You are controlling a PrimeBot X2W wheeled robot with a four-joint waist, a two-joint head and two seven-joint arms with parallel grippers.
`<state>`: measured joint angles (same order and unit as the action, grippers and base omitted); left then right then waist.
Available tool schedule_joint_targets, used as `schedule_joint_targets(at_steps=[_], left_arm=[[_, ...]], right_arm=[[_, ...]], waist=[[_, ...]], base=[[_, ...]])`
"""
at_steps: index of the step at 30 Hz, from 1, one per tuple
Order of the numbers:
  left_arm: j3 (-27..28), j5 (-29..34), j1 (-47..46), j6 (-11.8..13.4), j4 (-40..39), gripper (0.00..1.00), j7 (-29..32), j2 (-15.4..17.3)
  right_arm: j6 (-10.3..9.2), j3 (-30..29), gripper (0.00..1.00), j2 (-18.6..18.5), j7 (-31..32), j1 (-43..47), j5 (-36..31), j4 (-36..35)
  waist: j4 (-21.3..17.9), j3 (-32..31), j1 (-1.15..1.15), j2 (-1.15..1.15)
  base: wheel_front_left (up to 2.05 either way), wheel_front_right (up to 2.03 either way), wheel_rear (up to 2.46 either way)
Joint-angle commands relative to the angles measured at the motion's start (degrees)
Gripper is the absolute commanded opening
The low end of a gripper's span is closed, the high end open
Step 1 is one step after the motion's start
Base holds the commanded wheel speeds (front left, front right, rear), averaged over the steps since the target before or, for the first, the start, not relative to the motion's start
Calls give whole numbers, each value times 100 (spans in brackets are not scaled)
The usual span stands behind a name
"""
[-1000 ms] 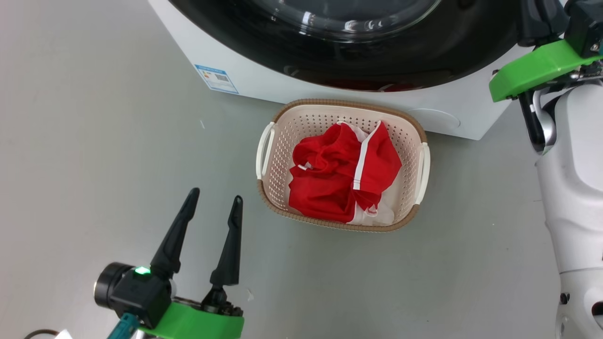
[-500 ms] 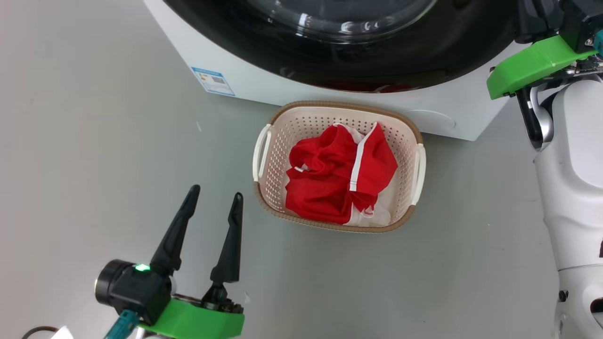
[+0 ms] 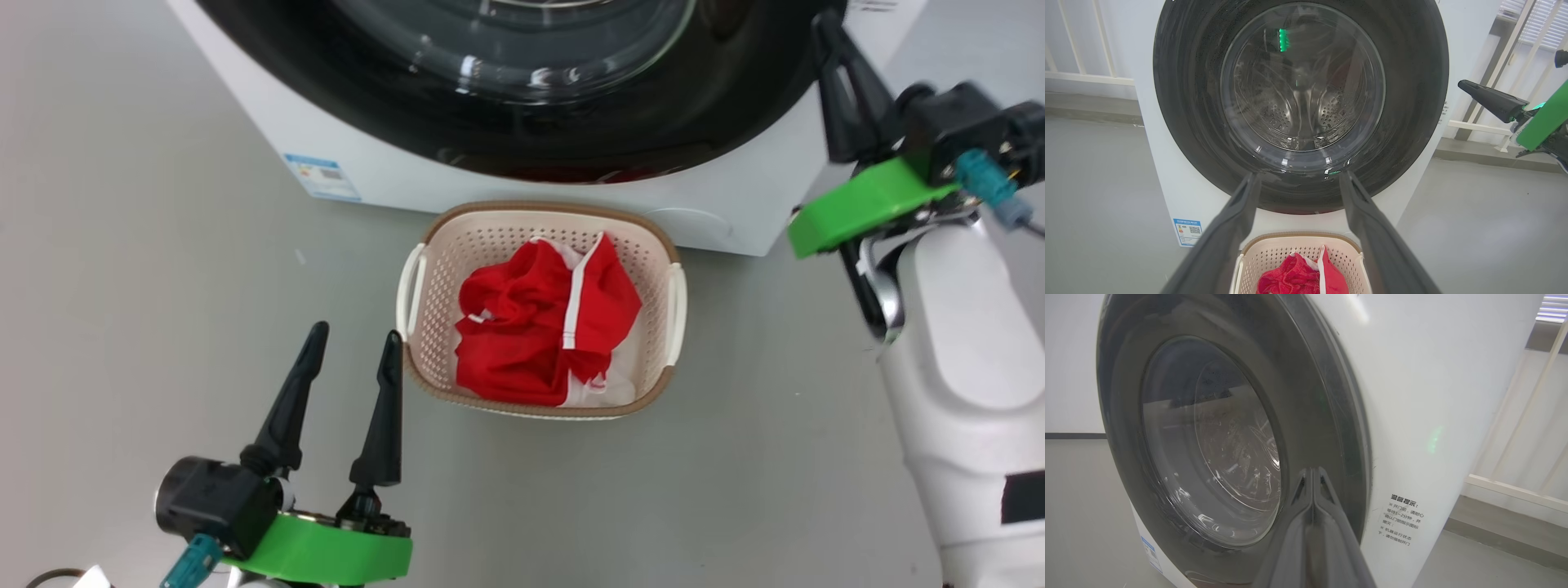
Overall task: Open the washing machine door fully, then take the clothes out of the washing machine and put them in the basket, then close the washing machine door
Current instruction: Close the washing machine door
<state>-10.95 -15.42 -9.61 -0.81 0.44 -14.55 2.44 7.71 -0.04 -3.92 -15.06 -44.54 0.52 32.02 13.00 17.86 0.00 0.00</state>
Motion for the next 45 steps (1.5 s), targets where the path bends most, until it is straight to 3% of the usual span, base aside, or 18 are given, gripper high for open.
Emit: schedule_joint_targets(at_steps=[1, 2, 3, 4, 13, 24, 45], left_arm=[[222, -58, -10, 39, -161, 100, -45, 44], [234, -80, -1, 46, -173, 100, -45, 44], [234, -80, -1, 46, -173, 100, -45, 44], [247, -74, 8, 56, -176, 100, -45, 44], [333, 40, 158, 65, -117, 100, -45, 44], [452, 368, 391, 127, -56, 100, -45, 90], [667, 576, 976, 73, 219, 100, -45, 85]], right_arm=[[-22, 190, 70, 99, 6, 144, 93, -264], [-22, 247, 83, 100, 6, 239, 156, -329], [-22, 247, 83, 100, 6, 239, 156, -329], [-22, 292, 100, 101, 6, 338, 218, -399], [-22, 511, 100, 103, 6, 1387, 634, -986], [-22, 378, 100, 103, 6, 2496, 857, -1525], [-22, -38, 100, 104, 6, 4277, 885, -2439]], waist=[[-177, -147, 0, 0], [-220, -180, 0, 0], [-220, -180, 0, 0], [-260, -217, 0, 0], [-650, -603, 0, 0], [-1060, -1044, 0, 0], [-1277, -1865, 0, 0]], base=[[0, 0, 0], [0, 0, 0], [0, 0, 0], [0, 0, 0], [0, 0, 0], [0, 0, 0], [0, 0, 0]])
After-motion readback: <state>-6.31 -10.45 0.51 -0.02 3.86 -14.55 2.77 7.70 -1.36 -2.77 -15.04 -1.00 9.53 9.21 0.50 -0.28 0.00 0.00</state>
